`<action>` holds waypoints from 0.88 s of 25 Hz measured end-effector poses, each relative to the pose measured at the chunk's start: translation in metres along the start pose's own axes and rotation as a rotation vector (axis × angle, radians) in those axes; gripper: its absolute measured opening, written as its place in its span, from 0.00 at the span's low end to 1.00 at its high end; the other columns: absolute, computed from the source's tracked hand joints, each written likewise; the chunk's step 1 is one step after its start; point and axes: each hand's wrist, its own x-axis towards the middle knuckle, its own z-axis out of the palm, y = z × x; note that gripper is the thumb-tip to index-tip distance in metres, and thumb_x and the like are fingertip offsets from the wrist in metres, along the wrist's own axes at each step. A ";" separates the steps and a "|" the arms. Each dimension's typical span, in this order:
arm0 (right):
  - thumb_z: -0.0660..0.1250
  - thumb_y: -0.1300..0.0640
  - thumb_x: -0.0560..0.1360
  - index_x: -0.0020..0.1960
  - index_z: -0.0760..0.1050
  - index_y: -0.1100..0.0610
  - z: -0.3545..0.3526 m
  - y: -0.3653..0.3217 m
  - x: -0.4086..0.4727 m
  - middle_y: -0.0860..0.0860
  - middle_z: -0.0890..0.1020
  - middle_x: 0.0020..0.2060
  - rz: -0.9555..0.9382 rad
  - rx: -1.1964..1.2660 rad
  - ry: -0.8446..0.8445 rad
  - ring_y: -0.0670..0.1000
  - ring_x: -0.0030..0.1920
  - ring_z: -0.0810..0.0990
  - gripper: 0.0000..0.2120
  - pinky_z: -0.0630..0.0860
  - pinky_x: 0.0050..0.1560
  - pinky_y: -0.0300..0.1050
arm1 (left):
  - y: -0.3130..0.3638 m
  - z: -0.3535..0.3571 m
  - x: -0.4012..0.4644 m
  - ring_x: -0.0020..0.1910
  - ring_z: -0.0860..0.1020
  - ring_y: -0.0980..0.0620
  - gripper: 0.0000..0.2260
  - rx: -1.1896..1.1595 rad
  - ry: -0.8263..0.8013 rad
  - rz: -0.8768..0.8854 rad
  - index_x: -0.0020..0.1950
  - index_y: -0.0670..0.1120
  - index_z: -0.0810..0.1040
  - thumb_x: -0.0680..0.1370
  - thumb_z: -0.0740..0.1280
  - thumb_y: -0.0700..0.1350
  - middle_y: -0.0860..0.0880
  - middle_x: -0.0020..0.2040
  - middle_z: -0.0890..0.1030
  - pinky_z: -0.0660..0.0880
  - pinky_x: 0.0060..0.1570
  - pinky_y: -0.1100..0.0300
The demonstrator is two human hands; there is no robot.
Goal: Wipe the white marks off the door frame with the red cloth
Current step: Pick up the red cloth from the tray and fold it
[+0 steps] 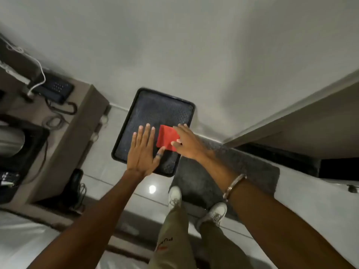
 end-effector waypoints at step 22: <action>0.78 0.54 0.65 0.49 0.73 0.51 -0.014 -0.003 0.045 0.48 0.80 0.43 0.066 -0.013 -0.108 0.52 0.45 0.82 0.18 0.71 0.34 0.40 | -0.008 0.008 0.037 0.85 0.47 0.45 0.33 -0.345 0.052 0.200 0.83 0.41 0.57 0.83 0.57 0.57 0.42 0.85 0.56 0.49 0.83 0.46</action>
